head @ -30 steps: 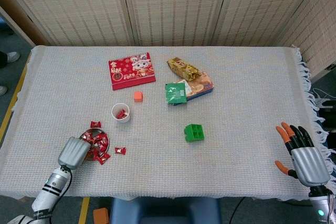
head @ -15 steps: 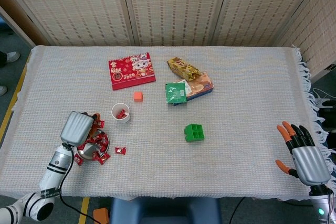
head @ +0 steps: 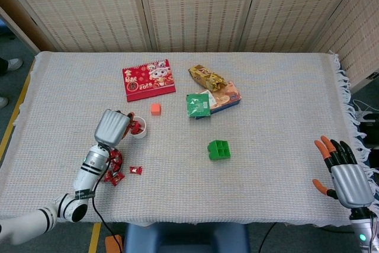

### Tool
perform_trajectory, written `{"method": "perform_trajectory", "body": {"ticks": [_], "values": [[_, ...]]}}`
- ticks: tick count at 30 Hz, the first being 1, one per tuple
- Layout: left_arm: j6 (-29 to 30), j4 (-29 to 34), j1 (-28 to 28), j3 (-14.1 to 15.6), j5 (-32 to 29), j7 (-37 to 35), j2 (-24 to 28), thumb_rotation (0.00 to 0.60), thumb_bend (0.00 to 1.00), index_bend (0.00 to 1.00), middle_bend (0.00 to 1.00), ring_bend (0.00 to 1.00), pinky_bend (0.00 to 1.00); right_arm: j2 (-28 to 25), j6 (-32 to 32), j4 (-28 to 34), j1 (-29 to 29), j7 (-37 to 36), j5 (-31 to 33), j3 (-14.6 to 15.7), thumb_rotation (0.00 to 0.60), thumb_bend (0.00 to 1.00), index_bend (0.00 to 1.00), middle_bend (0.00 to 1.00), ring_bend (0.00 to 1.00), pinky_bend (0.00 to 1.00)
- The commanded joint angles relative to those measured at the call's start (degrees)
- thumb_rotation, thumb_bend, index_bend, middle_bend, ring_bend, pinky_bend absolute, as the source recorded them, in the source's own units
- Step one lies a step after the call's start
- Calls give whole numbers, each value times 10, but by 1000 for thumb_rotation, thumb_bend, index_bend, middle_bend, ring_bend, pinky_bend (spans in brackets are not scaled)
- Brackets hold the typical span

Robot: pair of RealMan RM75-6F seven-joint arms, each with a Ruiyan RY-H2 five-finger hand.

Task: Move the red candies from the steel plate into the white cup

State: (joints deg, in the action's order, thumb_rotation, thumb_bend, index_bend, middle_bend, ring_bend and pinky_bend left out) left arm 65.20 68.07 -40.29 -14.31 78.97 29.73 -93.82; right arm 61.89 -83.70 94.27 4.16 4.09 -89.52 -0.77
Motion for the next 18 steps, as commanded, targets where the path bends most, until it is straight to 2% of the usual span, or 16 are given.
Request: {"method": "perform_trajectory", "body": {"ticks": [1,10,18], "values": [[-4,-27,-19,-3,0,6,-24,600,655,784,814,723,1000,0,0,0,0,0,3,-1,600,125,0,0,0,0],[-11,-72,-37,9,-6,24,-62,600,656,780,811,723,1000,0,4,0,1,0,8,-3,600,125,0,0,0,0],[-7,-100,-37,18,-10,26,-72,600,654,718,785,723,1000,-2,3,0,0,-2,6,-1,600,126,0,0,0,0]]}}
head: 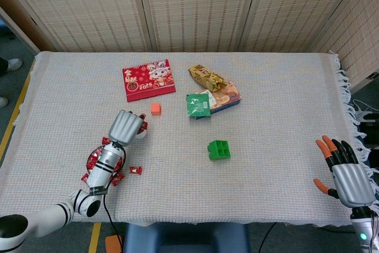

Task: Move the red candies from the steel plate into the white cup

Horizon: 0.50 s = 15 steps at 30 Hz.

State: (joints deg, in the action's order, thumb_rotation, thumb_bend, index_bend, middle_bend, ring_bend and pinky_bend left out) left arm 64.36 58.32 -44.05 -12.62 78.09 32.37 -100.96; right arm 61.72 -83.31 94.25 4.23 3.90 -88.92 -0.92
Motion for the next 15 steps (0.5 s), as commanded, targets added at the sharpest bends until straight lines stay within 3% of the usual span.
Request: {"method": "perform_trajectory", "body": {"ticks": [1,8,15], "values": [[1,-4,1,2,-2,-1,1,600,654,713,784,723,1000,0,-1,0,-1,-1,-1,0,600,125,0,0,0,0],[-2,-6,9,15,-6,5,12,600,646,687,778,723,1000,0,-4,1,-2,-1,-4,1,600,125,0,0,0,0],[-7,-4,9,27,-2,16,16,600,568,454,758,723,1000,0,-4,2,-2,1,-6,2,600,125,0,0,0,0]]}}
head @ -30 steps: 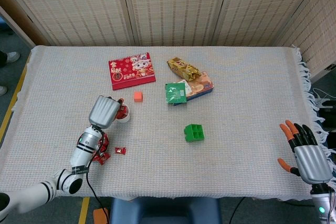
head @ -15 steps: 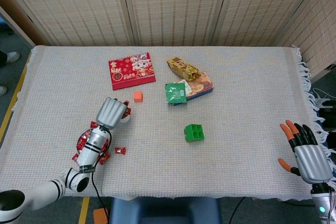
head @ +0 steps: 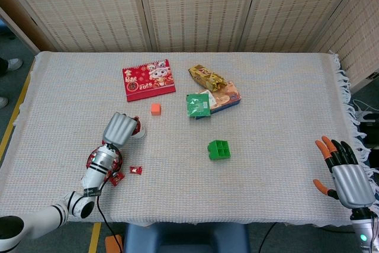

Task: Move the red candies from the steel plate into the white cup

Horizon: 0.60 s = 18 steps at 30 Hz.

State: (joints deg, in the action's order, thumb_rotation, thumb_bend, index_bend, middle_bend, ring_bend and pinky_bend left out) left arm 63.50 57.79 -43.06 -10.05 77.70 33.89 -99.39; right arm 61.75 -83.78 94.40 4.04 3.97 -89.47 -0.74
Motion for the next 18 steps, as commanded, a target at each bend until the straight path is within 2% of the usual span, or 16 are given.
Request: {"method": "perform_trajectory", "body": {"ticks": [1,7,11,18], "values": [[2,1,0,1,2,1,0,600,563,437,756,723,1000,0,0,0,0,0,0,0,600,125,0,0,0,0],[9,9,-4,1,9,1,1,600,525,287,701,724,1000,0,1,0,0,0,1,0,600,126,0,0,0,0],[11,16,-6,1,8,12,0,600,508,268,651,723,1000,-2,-4,0,-2,-4,0,0,600,125,0,0,0,0],[5,22,-5,-1,-4,28,3,600,505,269,632,724,1000,-3,-4,-1,-2,-7,-3,1,600,125,0,0,0,0]]}}
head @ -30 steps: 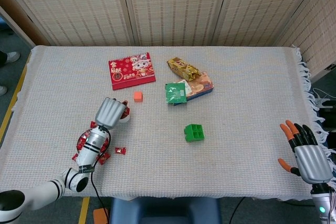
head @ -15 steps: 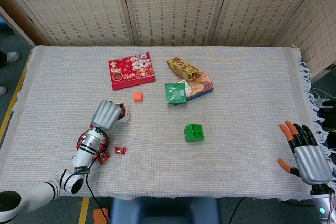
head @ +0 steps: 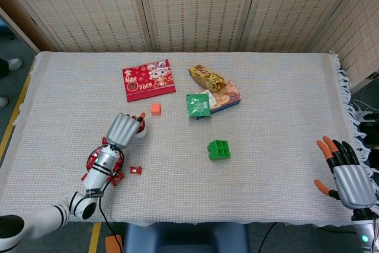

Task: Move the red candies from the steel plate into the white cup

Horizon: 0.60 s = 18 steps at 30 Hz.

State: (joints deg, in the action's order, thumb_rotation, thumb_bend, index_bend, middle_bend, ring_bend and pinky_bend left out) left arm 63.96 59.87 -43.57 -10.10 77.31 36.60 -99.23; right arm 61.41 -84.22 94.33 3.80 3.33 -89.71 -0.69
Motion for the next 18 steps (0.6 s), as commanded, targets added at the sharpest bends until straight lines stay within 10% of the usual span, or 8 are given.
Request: {"method": "perform_trajectory", "body": {"ticks": [1,10,18], "values": [[2,3,1,0,-1,1,2,600,504,269,631,724,1000,0,0,0,0,0,0,0,600,125,0,0,0,0],[65,161,59,33,29,-45,83,600,463,185,389,671,1000,1,5,0,2,1,-1,1,600,125,0,0,0,0],[111,298,150,144,90,-108,180,600,443,141,279,656,1000,0,2,3,2,-1,-21,9,600,126,0,0,0,0]]}}
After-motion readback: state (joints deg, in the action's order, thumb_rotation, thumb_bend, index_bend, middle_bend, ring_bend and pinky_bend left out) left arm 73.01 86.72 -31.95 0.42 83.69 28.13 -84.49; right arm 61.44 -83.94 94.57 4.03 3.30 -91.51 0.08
